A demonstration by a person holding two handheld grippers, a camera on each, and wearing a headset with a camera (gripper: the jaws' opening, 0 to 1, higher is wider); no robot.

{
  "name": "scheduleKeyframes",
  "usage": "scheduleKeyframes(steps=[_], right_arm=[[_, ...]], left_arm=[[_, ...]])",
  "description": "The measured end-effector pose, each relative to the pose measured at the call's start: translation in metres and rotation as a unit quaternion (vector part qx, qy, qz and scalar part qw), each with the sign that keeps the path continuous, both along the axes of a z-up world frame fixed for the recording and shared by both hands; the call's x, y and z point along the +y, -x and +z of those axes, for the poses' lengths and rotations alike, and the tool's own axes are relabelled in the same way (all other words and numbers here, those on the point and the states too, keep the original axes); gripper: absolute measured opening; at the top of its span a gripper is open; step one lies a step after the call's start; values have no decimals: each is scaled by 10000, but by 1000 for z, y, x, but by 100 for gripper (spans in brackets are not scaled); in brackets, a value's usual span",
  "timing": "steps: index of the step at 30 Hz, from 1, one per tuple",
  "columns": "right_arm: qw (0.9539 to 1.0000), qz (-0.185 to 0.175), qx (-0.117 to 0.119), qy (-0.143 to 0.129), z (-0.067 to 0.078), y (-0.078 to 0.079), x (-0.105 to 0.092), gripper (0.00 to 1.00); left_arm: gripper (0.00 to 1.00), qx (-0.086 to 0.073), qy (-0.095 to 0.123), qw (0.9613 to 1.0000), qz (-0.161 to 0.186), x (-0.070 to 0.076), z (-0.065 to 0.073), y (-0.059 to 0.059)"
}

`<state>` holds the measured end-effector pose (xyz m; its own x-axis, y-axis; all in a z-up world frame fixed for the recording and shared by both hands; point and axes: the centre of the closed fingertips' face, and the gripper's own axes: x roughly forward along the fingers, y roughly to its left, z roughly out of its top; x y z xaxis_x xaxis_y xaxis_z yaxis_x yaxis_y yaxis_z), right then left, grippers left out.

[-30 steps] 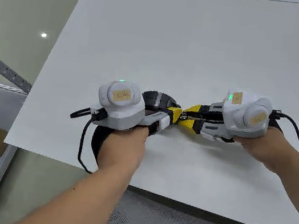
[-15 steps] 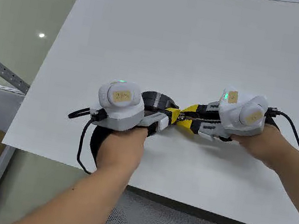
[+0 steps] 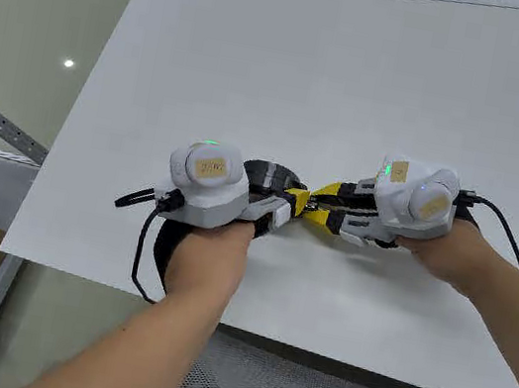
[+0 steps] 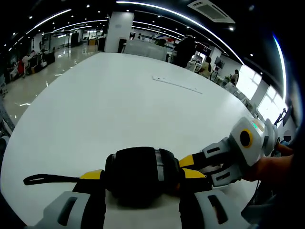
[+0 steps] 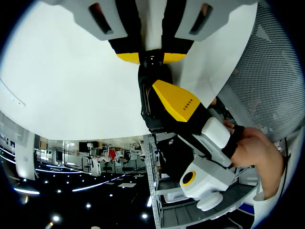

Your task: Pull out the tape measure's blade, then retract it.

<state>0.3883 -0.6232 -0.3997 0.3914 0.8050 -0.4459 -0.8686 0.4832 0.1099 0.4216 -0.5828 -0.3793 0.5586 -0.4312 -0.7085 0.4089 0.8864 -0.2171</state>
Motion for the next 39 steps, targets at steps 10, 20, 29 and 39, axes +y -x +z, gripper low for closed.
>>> scheduleKeyframes(steps=[10, 20, 29, 39], right_arm=[[10000, -42, 64, -53, 0, -1, 0, 14], [10000, -28, 84, -10, -2, 1, 2, 20], [9999, -69, 97, -12, -1, 1, 1, 22], [9996, -243, 101, -41, 8, 1, -6, 25]], left_arm=[[61, 11, 24, 10000, -68, 0, 0, 0], [61, -48, 0, 9998, -190, -1, 0, 2], [60, -87, -1, 9997, -250, 1, 0, 3], [59, -150, -84, 9991, -389, 5, 1, 7]])
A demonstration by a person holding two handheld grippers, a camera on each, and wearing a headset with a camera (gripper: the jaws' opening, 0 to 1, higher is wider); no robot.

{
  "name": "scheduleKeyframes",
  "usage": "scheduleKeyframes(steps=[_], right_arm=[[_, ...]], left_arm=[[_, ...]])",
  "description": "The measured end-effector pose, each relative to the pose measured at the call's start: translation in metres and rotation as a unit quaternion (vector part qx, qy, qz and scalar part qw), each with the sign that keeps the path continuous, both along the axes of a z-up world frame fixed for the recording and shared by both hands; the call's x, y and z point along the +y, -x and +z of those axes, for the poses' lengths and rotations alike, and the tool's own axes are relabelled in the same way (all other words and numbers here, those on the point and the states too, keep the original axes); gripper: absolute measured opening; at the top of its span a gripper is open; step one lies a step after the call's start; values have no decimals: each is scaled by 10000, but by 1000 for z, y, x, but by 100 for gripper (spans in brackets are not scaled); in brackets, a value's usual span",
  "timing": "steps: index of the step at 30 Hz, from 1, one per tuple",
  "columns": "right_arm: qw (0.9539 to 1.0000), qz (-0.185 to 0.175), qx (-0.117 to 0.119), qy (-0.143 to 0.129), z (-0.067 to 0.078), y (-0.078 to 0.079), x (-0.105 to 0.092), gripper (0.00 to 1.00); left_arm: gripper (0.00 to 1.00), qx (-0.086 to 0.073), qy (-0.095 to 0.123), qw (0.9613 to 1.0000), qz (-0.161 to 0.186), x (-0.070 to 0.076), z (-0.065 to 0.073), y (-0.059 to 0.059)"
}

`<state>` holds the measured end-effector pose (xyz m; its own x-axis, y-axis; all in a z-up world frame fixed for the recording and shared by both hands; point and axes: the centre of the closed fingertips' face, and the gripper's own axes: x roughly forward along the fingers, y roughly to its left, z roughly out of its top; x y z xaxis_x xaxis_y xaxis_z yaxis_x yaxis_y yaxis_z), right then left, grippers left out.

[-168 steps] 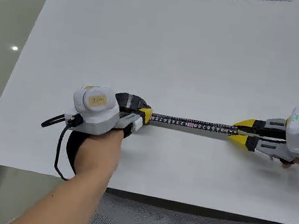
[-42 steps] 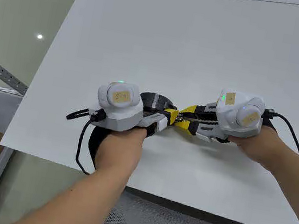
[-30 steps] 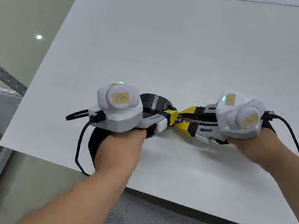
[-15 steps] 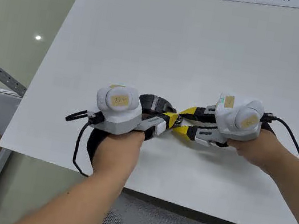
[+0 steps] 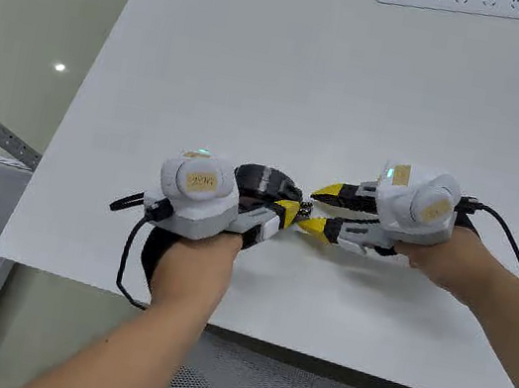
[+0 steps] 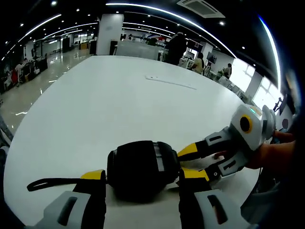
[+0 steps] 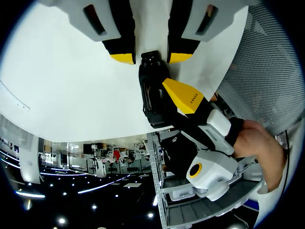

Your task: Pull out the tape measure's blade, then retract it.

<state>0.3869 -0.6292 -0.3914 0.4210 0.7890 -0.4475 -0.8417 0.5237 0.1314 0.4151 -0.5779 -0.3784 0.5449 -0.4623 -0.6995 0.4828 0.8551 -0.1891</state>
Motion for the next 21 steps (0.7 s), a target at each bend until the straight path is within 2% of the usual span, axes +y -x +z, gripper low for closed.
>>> scheduleKeyframes(steps=[6, 13, 19, 21], right_arm=[[9999, -120, 24, -31, 7, 4, -6, 26], [9995, -300, 21, -30, 19, 7, -15, 27], [9991, -423, 46, 36, 24, 12, -23, 27], [9989, -453, 16, 67, 26, 13, -26, 29]], left_arm=[[59, -18, 52, 10000, -19, 2, 3, 1], [58, -118, 50, 9999, -115, 5, 9, 1], [59, -122, 142, 9998, -119, 11, 11, 0], [59, -173, 151, 9996, -184, 11, 14, 0]])
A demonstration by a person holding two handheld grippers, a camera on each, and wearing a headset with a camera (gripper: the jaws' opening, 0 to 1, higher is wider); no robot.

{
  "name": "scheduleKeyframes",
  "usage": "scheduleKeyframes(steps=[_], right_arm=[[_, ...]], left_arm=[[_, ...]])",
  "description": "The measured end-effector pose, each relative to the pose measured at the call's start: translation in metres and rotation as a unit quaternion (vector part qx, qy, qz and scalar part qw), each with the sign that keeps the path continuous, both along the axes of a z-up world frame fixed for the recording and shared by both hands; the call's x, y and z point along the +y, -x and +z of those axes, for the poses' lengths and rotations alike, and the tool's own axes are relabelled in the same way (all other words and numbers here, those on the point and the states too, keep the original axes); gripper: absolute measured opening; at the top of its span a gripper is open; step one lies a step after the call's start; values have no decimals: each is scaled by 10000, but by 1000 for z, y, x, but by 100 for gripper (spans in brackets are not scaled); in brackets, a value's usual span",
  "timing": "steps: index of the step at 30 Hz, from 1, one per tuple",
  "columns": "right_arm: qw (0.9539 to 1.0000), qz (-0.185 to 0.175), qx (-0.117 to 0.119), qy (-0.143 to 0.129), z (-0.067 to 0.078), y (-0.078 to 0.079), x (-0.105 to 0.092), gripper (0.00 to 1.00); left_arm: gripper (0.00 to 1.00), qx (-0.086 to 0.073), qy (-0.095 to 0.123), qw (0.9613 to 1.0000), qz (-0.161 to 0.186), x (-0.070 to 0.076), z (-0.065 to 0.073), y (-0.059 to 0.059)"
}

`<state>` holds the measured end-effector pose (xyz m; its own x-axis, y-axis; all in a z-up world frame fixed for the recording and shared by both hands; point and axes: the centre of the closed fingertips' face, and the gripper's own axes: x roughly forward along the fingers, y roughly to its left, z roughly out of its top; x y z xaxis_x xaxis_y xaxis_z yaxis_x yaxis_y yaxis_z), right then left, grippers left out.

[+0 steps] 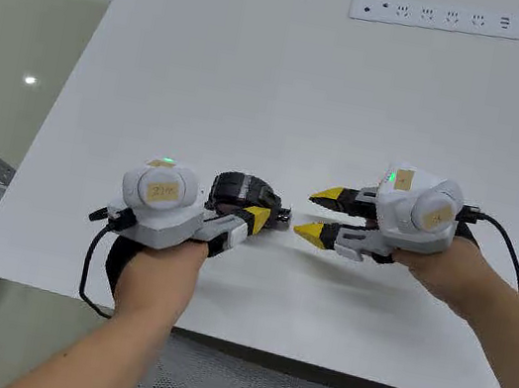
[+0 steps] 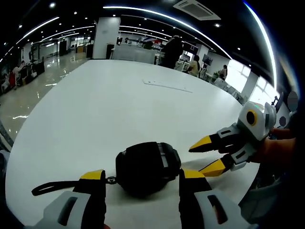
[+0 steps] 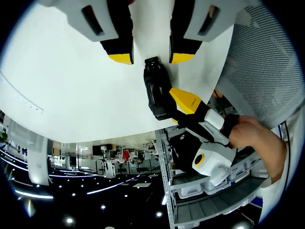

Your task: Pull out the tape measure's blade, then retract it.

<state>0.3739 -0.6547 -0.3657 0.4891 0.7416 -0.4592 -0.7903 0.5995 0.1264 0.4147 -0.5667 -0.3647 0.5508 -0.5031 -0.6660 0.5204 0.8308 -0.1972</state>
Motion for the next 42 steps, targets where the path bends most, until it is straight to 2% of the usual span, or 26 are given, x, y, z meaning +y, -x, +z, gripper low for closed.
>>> scheduleKeyframes(steps=[4, 7, 16, 21, 27, 36, 42], right_arm=[[10000, -82, -4, 40, 3, 3, -6, 31], [9999, -156, 23, 57, 5, 5, -10, 32], [9992, -331, 189, 88, 3, 16, -21, 36], [9986, -460, 240, 105, 5, 24, -30, 38], [9969, -696, 346, 87, 15, 29, -39, 44], [9943, -958, 432, 153, 19, 44, -57, 48], [9917, -1168, 485, 217, 20, 55, -70, 54]], left_arm=[[59, -45, 32, 10000, -38, 3, 4, -1], [59, -42, 156, 9999, 3, 5, 10, -3], [60, -204, 151, 9994, -223, 11, 26, -4], [61, -269, 62, 9990, -344, 15, 31, -3], [62, -348, 88, 9979, -544, 15, 37, 1], [65, -470, 2, 9928, -1098, 18, 43, 8], [66, -531, -73, 9879, -1457, 23, 44, 15]])
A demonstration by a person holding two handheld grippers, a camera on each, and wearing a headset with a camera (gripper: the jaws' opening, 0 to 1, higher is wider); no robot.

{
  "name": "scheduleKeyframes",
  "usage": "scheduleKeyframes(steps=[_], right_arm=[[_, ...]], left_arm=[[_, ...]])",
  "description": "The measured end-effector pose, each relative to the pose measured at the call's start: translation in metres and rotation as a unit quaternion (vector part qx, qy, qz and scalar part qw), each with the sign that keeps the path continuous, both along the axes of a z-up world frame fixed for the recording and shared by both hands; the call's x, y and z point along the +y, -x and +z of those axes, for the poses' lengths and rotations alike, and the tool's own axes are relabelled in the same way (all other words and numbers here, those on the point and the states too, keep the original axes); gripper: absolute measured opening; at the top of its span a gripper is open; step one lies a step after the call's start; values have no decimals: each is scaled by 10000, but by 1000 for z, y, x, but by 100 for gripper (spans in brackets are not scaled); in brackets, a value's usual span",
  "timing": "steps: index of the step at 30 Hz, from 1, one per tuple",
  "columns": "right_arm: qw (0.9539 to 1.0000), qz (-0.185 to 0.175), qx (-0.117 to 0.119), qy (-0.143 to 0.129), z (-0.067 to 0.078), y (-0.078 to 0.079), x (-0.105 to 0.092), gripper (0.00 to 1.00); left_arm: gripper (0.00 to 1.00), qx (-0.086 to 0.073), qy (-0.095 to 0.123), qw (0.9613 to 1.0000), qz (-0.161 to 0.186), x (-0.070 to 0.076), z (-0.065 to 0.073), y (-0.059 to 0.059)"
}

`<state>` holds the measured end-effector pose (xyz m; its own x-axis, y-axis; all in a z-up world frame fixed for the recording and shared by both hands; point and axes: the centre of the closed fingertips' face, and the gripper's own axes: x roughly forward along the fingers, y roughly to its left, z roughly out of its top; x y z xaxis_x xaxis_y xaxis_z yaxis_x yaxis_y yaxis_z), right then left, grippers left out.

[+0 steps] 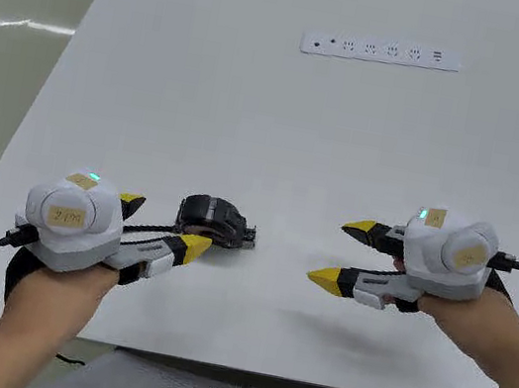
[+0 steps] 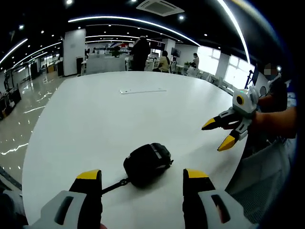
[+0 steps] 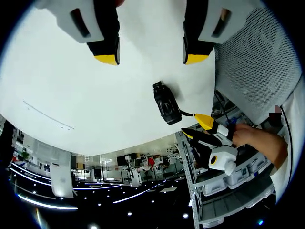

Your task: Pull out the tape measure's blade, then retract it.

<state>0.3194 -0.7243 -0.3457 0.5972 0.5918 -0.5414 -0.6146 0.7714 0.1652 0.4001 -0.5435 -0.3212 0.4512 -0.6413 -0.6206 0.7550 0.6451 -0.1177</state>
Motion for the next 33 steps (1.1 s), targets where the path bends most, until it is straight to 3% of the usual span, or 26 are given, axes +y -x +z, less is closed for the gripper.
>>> scheduleKeyframes(steps=[17, 33], right_arm=[[9989, -437, 122, 138, 5, 27, -35, 70], [9960, -789, 264, 329, 9, 59, -65, 80]], left_arm=[[77, -39, 79, 9991, -422, 25, 5, 15], [81, -40, -122, 9982, -591, 48, 4, 25]])
